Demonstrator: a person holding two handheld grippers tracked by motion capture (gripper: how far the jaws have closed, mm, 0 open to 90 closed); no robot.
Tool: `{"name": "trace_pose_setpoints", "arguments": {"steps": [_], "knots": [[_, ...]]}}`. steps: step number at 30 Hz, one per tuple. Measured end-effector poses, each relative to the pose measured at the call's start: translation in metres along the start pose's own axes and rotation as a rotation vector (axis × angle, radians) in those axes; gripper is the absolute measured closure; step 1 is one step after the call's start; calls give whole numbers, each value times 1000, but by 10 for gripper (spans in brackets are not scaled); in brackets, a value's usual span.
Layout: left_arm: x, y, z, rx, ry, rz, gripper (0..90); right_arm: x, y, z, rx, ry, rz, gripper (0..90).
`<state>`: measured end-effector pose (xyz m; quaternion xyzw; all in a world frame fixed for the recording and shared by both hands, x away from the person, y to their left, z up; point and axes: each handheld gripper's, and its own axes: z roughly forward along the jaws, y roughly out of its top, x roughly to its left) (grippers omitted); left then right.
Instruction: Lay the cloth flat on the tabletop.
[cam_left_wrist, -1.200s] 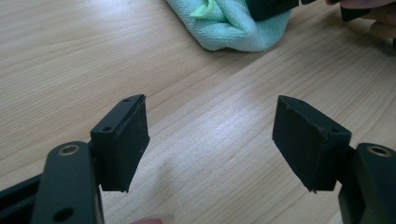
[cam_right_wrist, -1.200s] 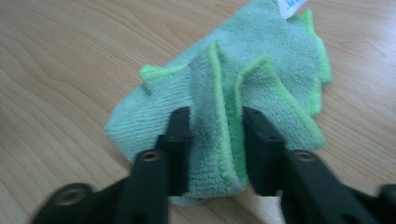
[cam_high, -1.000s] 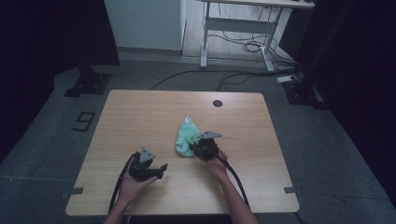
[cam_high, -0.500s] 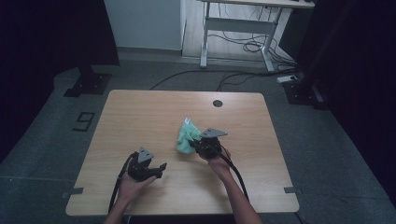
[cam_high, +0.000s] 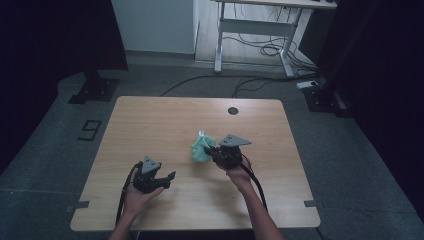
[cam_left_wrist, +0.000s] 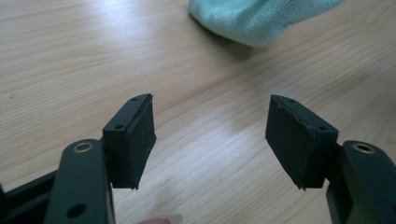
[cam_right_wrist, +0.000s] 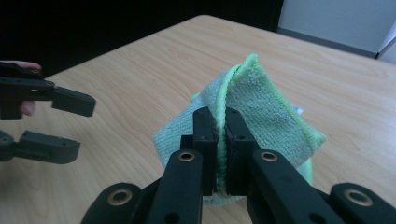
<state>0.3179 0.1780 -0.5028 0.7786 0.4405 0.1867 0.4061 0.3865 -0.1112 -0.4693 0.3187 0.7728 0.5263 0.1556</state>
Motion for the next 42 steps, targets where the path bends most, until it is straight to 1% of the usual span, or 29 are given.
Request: {"name": "trace_pose_setpoints", "arguments": {"steps": [2,6,11,19,21,23,25,29,33,37,42], "knots": [[-1,2,-2,-11,20,18,339,2,2,-6,-13,13,-3,860],[-4,9,-6,-34,22,31,364,5,6,-16,-21,25,-29,860],[-8,21,-6,-51,7,39,398,7,6,-21,-9,30,-44,860],[-14,42,4,-54,-7,69,415,10,9,-31,-14,45,-61,860],[-15,47,5,-62,-28,78,417,11,10,-34,-14,44,-69,860],[-17,54,7,-74,-37,90,423,12,11,-38,-15,45,-78,859],[-18,60,10,-82,-55,86,436,12,11,-40,-16,47,-80,859],[-22,66,17,-78,-90,93,453,12,11,-45,-17,48,-81,859],[-27,70,19,-94,-123,95,454,13,13,-48,-23,51,-84,859],[-30,76,21,-107,-127,104,475,14,17,-51,-28,58,-91,859],[-33,83,28,-109,-168,116,521,16,19,-52,-31,72,-102,859]]}}
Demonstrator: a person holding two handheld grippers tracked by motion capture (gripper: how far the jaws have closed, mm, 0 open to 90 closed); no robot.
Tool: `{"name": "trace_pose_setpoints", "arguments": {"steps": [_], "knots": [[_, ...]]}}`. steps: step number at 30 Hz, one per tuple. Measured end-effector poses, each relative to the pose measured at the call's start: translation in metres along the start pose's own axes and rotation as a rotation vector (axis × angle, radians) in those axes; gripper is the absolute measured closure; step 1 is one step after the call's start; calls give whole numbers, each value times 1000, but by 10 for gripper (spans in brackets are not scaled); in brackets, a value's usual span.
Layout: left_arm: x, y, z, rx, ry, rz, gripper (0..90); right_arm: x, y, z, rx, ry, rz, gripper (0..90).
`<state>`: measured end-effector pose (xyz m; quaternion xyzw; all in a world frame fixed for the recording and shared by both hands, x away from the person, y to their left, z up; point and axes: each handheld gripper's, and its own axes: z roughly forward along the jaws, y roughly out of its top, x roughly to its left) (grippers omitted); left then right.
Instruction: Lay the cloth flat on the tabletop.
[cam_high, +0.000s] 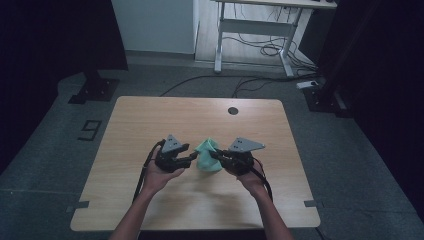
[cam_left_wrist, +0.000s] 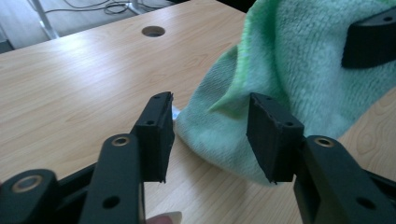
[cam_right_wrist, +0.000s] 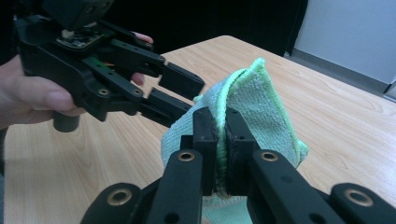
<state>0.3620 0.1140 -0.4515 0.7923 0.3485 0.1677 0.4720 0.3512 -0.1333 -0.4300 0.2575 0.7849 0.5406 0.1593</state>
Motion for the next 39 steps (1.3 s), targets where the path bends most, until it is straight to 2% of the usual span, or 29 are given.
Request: {"name": "trace_pose_setpoints", "arguments": {"steps": [3,8,11,13,15,21,24,27,31,33,35,39], "knots": [[-2,1,6,14,-31,9,583,1,1,1,7,4,-4,859],[-3,0,9,26,-26,7,789,1,-1,2,9,7,1,858],[-3,0,6,13,-38,10,850,-1,-3,2,11,2,6,857],[-3,2,2,4,-38,10,864,-2,-3,1,7,-1,11,854],[-4,4,-5,-17,-18,15,869,-4,-2,1,16,-17,7,852],[-4,19,-33,-82,11,35,875,-8,3,-7,10,-39,21,847],[-5,23,-42,-86,17,45,875,-5,5,-8,14,-39,10,839],[-6,16,-45,-65,38,62,876,-2,0,-4,32,-27,8,809],[-4,1,-45,-36,44,63,875,-1,-12,2,64,-13,17,687],[-4,-8,-45,-26,36,59,875,-1,-17,1,74,-27,16,616],[-5,-16,-44,-14,33,56,875,-3,-20,-5,63,-25,36,582],[-7,-31,-40,12,24,59,875,-11,-21,-17,31,-56,87,550]]}}
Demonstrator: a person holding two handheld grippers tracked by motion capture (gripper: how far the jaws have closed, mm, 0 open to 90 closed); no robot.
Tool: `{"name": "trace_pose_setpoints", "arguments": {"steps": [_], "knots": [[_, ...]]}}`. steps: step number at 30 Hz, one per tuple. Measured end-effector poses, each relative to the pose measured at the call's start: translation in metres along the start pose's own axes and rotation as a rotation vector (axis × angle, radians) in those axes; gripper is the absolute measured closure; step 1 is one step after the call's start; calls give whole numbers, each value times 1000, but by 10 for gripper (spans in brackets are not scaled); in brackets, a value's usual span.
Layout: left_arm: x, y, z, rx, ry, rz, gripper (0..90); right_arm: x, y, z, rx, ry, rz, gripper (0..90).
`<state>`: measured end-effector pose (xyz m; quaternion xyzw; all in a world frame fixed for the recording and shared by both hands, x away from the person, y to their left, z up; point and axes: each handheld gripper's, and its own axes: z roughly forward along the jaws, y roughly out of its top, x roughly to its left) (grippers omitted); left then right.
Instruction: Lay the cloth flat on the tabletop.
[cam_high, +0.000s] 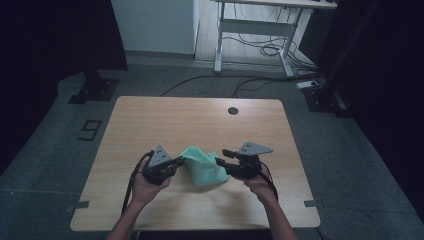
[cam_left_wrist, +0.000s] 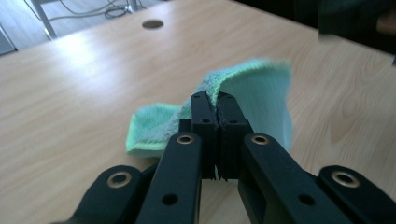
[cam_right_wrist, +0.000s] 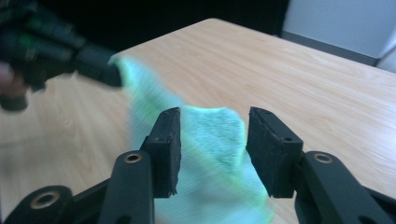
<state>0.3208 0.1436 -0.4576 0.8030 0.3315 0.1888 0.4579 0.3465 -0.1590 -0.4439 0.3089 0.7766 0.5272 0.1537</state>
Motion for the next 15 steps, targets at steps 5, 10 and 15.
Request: {"name": "trace_pose_setpoints", "arguments": {"steps": [5,10,15], "knots": [[-2,-6,6,24,3,-10,875,-10,-10,8,66,-35,0,513],[1,-6,4,32,12,-15,875,-19,-32,29,162,-75,40,485],[5,-10,5,49,25,-31,875,-21,-52,41,221,-53,103,471]]}}
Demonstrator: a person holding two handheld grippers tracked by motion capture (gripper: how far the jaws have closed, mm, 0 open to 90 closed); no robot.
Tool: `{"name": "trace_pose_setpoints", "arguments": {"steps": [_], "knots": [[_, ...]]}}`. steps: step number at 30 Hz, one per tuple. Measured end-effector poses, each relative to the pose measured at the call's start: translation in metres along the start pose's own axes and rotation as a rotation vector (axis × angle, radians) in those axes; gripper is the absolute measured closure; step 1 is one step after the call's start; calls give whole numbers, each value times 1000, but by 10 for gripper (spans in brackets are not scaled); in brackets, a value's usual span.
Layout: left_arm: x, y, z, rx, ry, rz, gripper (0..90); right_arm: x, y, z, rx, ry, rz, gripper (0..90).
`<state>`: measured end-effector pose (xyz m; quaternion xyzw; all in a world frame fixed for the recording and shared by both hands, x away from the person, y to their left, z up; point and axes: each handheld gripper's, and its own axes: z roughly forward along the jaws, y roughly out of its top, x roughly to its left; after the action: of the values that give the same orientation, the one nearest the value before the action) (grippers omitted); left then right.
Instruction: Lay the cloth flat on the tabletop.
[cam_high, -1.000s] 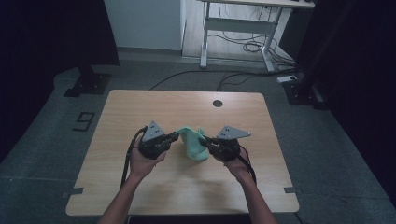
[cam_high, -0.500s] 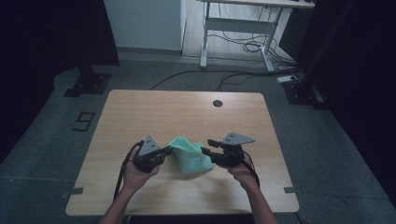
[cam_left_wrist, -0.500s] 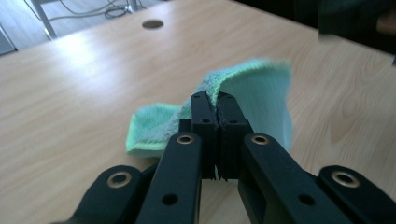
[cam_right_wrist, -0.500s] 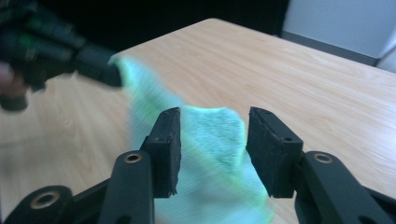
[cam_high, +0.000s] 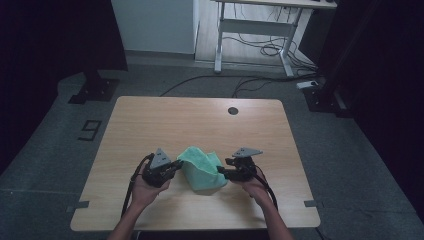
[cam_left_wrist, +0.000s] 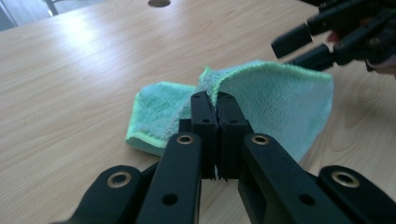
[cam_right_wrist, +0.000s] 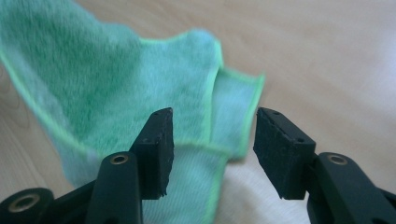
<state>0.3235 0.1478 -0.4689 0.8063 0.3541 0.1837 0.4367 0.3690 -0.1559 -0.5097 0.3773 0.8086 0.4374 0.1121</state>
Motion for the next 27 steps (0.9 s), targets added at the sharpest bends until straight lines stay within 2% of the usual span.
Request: {"name": "trace_pose_setpoints", "arguments": {"steps": [6,8,12,14,16,19,22,27], "knots": [[1,-5,5,23,-3,-13,874,7,-19,18,88,-48,-59,466],[1,-5,5,27,-3,-11,874,8,-21,23,101,-49,-68,476],[3,-5,3,28,1,-14,873,10,-22,28,115,-73,-104,625],[4,-6,2,28,2,-19,873,12,-22,29,124,-59,-106,718],[5,-6,1,29,4,-21,873,15,-22,28,131,-66,-127,815],[8,-7,-1,24,4,-28,873,16,-20,24,134,-64,-122,862],[11,-6,-5,17,10,-35,873,14,-18,16,109,-53,-104,868],[17,0,-21,-24,22,-42,873,13,-4,-19,-25,-58,-92,867]]}}
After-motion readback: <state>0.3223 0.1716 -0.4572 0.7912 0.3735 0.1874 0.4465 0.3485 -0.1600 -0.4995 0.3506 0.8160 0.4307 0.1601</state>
